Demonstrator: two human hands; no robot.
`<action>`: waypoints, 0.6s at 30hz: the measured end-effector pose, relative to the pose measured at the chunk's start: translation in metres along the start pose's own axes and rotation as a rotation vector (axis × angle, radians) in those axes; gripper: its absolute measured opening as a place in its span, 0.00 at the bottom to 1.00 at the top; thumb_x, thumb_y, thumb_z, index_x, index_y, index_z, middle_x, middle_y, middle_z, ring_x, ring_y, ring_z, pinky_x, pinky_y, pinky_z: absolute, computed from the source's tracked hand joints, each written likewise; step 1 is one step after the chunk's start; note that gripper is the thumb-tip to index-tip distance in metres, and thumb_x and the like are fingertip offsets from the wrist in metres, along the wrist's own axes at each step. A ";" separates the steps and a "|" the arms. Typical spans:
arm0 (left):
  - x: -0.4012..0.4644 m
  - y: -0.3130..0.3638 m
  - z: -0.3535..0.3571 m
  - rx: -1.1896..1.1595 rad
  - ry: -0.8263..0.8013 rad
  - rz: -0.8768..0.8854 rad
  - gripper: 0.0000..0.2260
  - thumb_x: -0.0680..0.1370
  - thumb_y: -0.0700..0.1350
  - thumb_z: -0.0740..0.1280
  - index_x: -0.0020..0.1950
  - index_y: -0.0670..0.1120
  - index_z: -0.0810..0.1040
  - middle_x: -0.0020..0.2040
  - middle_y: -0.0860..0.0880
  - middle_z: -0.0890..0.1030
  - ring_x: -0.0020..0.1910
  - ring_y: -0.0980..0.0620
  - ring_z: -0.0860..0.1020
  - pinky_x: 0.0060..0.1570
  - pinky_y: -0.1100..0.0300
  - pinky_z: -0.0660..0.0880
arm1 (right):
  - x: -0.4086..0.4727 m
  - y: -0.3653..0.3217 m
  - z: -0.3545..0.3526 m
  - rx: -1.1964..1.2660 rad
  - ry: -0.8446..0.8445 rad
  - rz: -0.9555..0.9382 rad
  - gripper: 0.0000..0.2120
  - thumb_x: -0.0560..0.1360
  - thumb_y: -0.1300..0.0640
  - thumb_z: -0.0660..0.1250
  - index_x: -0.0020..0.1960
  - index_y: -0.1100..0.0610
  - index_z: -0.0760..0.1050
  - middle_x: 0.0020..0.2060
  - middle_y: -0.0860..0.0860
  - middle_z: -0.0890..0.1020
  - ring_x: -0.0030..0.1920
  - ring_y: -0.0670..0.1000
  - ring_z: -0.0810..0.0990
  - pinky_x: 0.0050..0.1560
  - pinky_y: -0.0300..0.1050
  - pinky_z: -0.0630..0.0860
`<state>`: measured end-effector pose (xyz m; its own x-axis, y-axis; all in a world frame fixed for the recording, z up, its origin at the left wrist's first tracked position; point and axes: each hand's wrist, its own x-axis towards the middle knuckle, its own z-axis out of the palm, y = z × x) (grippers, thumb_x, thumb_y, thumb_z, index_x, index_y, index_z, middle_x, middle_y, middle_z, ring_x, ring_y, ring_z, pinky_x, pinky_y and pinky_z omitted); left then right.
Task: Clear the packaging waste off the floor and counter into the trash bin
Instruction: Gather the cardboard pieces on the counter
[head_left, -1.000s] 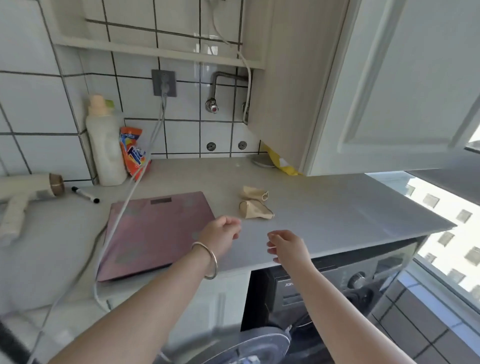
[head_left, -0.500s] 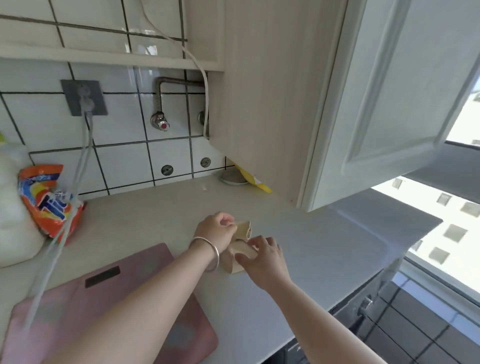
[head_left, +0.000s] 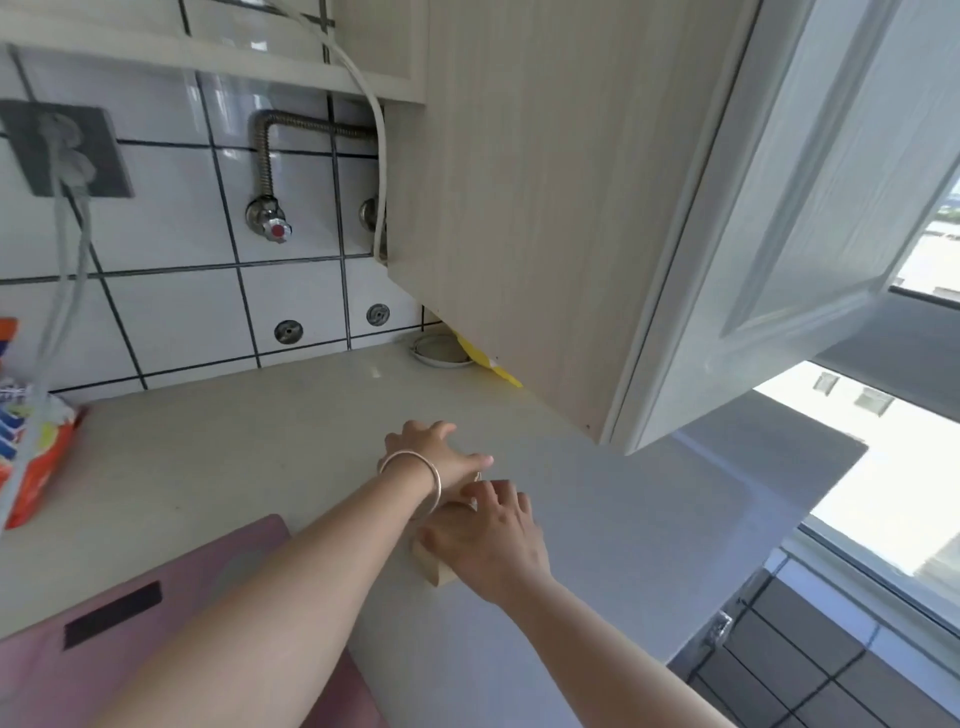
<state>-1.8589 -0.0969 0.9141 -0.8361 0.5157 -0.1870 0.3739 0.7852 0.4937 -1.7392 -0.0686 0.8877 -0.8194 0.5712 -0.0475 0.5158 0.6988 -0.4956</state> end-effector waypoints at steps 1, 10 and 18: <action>0.002 0.000 0.000 0.023 -0.022 0.000 0.33 0.66 0.66 0.66 0.70 0.58 0.67 0.70 0.45 0.65 0.71 0.42 0.62 0.68 0.50 0.66 | 0.001 0.000 0.002 -0.009 -0.010 0.006 0.36 0.66 0.34 0.62 0.69 0.48 0.61 0.64 0.48 0.66 0.67 0.51 0.63 0.65 0.46 0.66; 0.010 -0.005 0.012 0.034 -0.052 -0.016 0.28 0.66 0.58 0.67 0.66 0.57 0.71 0.65 0.45 0.69 0.65 0.42 0.70 0.63 0.54 0.70 | -0.001 0.006 0.007 0.007 -0.077 -0.010 0.33 0.67 0.39 0.65 0.68 0.48 0.60 0.62 0.49 0.67 0.66 0.53 0.63 0.65 0.47 0.67; -0.001 -0.009 0.016 -0.072 0.007 0.064 0.25 0.67 0.53 0.69 0.65 0.52 0.74 0.65 0.42 0.71 0.61 0.43 0.74 0.58 0.58 0.70 | -0.014 0.035 -0.013 0.123 -0.017 0.074 0.37 0.65 0.46 0.70 0.70 0.43 0.58 0.63 0.48 0.66 0.67 0.52 0.62 0.60 0.45 0.71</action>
<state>-1.8553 -0.0991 0.8961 -0.8146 0.5610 -0.1471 0.3966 0.7239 0.5645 -1.7062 -0.0469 0.8827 -0.7853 0.6107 -0.1022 0.5411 0.5967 -0.5926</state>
